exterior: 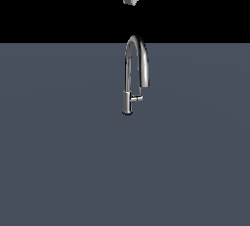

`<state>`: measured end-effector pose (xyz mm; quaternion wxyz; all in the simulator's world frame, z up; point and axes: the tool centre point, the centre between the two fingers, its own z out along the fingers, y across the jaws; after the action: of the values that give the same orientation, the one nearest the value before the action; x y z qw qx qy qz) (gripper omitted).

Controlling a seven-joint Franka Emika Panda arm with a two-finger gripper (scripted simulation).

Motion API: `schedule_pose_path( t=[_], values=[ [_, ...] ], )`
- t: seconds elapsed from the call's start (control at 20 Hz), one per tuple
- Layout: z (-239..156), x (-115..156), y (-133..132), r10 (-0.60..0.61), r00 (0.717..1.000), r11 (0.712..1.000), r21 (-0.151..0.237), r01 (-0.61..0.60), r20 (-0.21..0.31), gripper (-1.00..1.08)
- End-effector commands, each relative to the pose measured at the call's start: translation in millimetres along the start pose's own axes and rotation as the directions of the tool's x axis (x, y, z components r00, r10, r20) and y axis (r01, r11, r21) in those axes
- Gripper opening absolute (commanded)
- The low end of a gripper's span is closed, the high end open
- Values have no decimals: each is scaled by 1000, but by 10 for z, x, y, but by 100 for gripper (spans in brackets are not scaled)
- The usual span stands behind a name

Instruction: Turn on the faucet by rotating a designated handle.

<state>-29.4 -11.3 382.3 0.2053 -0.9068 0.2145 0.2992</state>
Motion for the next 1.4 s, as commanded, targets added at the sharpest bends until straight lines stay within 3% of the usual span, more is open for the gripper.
schedule_pose_path(
  t=[0.0, 0.65, 1.35],
  values=[
    [0, 155, -16, 26, 999, 999, 32, -28, 37, -100],
    [89, 955, -29, 144, 960, 966, 178, -190, 240, -100],
    [358, 1791, 55, 225, 854, 874, 291, -389, 469, -100]
  ],
)
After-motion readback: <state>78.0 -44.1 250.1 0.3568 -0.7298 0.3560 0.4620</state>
